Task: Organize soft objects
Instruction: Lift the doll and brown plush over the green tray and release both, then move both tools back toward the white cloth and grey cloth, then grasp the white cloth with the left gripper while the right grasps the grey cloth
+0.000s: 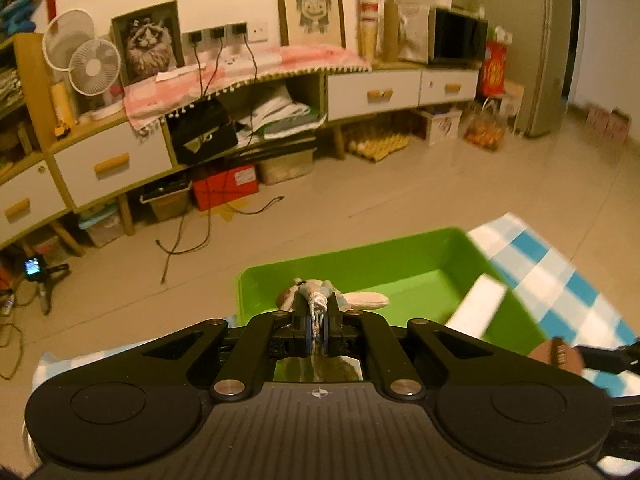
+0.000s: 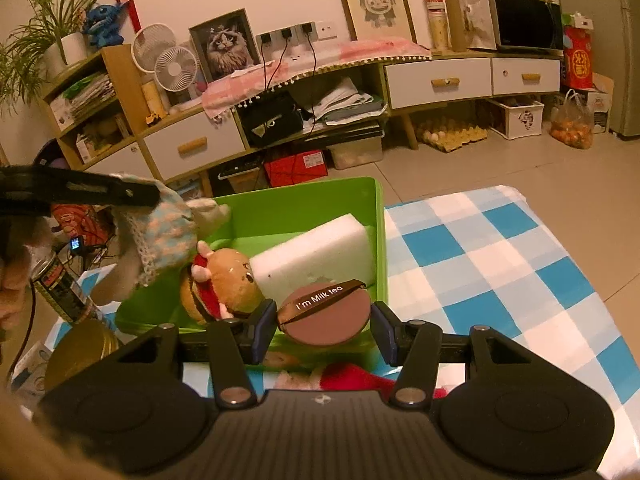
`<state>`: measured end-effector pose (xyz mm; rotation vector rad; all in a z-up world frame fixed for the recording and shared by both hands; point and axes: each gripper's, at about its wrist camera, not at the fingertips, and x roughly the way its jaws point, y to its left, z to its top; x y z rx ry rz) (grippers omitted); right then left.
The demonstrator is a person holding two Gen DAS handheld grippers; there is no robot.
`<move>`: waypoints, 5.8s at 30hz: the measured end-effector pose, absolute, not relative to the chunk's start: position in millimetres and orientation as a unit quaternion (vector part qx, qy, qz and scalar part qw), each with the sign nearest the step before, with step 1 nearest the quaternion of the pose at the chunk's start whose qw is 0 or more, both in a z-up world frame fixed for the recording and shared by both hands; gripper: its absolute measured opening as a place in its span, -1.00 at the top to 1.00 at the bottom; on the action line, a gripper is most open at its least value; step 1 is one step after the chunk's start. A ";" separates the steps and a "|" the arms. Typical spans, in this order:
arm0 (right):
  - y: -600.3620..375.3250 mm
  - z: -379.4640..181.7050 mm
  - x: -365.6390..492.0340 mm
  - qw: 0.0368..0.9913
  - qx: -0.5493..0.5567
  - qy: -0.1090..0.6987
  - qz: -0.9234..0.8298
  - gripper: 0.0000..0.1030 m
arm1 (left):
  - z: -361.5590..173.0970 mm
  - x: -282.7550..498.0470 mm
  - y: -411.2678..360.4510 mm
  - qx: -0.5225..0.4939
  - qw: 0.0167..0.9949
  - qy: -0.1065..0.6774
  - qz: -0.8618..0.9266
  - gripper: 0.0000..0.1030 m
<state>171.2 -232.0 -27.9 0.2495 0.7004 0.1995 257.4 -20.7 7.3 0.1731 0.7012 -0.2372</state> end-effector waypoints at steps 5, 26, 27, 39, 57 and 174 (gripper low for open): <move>-227.8 -28.3 173.3 0.926 0.132 0.338 0.101 0.67 | -1.0 263.8 -21.3 0.097 0.924 0.356 -0.101 0.99; -237.7 -18.4 175.9 0.916 0.191 0.342 0.089 0.18 | 14.5 245.2 -9.1 0.058 0.923 0.367 -0.099 -0.43; -237.8 -17.5 174.7 0.916 0.190 0.343 0.090 0.18 | 16.1 242.5 -8.6 0.056 0.924 0.366 -0.098 -0.47; -244.6 -3.1 150.0 0.916 0.183 0.345 0.090 0.06 | 32.8 204.3 -3.1 0.046 0.926 0.362 -0.096 -0.58; -251.5 11.2 105.8 0.919 0.144 0.352 0.102 0.02 | 35.3 119.6 30.6 -0.011 0.931 0.353 -0.095 -0.74; -170.2 -2.0 28.4 0.915 0.047 0.302 0.265 0.96 | -59.5 35.6 79.8 -0.014 0.909 0.384 -0.163 0.65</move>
